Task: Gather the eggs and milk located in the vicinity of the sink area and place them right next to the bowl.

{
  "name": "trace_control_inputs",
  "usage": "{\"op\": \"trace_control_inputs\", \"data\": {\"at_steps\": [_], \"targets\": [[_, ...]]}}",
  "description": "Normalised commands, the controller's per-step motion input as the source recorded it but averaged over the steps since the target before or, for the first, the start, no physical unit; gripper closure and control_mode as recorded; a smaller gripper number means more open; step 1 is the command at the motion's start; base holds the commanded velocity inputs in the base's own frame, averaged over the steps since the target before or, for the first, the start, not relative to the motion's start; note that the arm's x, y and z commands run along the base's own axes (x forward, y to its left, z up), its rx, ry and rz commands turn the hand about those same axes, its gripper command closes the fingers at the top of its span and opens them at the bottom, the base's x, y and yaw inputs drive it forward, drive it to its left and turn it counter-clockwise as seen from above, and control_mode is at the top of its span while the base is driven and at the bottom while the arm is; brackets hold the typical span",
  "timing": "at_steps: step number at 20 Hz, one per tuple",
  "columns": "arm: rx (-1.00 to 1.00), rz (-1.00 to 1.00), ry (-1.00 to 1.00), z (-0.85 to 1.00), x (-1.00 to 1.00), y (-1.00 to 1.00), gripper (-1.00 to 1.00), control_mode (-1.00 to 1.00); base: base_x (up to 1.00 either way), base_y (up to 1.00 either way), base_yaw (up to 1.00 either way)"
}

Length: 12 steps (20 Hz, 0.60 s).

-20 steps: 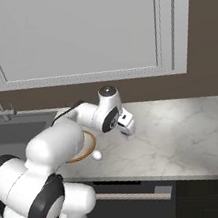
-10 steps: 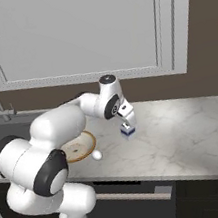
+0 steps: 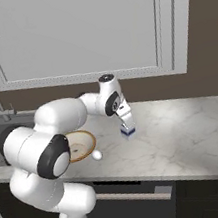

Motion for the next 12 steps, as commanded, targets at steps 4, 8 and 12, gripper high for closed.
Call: {"op": "trace_control_inputs", "data": {"at_steps": [4, 8, 12], "targets": [[0.03, -0.08, 0.00, -0.16, 0.00, -0.01, -1.00, -1.00, 0.00, 0.00, 0.00], [0.00, 0.03, 0.00, 0.00, 0.00, -0.06, -1.00, -1.00, 0.00, 0.00, 0.00], [0.00, 0.17, 0.00, 0.00, 0.00, -0.14, -1.00, -1.00, 0.00, 0.00, 0.00]]}}
